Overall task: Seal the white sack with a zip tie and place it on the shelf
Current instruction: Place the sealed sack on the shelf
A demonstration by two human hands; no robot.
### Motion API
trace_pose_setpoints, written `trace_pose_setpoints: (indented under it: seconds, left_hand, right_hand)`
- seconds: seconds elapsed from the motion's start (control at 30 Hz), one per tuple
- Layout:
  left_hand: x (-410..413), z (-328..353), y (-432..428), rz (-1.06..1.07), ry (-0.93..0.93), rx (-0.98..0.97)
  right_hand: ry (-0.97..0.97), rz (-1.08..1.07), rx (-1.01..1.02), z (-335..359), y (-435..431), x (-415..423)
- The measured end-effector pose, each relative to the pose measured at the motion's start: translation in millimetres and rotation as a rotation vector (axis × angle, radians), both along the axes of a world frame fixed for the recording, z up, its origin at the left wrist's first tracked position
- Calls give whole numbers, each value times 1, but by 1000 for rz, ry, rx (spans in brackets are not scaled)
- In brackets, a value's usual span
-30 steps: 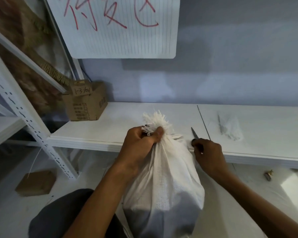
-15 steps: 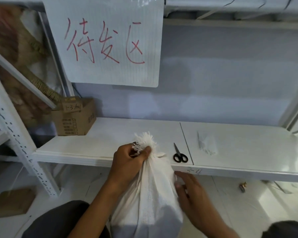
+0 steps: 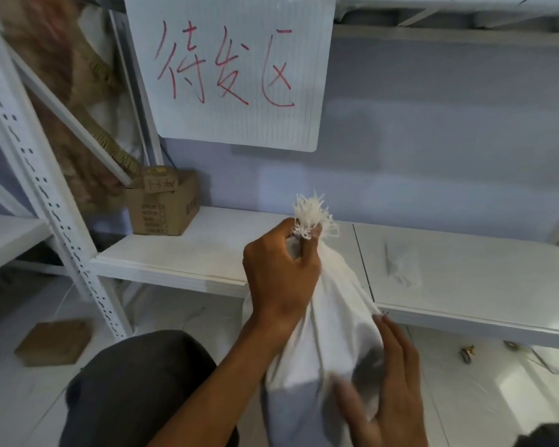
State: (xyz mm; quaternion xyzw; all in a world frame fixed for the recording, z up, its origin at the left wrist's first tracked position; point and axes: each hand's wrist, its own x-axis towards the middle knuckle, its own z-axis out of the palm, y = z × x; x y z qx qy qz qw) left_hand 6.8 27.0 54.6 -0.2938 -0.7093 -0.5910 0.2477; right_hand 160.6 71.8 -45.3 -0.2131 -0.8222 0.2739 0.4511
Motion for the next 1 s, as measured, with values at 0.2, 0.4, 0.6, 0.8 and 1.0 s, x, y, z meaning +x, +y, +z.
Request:
trace_pose_setpoints:
  seconds: [0.2,0.4,0.6,0.8,1.0]
  left_hand:
    - [9,23,9,10,-253,209]
    - [-2,24,15,-207,-571,229]
    - [-9,12,13,-370,-805,289]
    - [-16,17,2,-429,-759,227]
    - [-32,25,-26,-48,-255,-159]
  right_hand:
    - [23,-190,71,1,-10,-30]
    - [-4,-25,-37,10,-1,-33]
    - [-3,61,-13,10,5,-36]
    - [14,95,24,24,16,-32]
    - [30,210,1,42,30,-24]
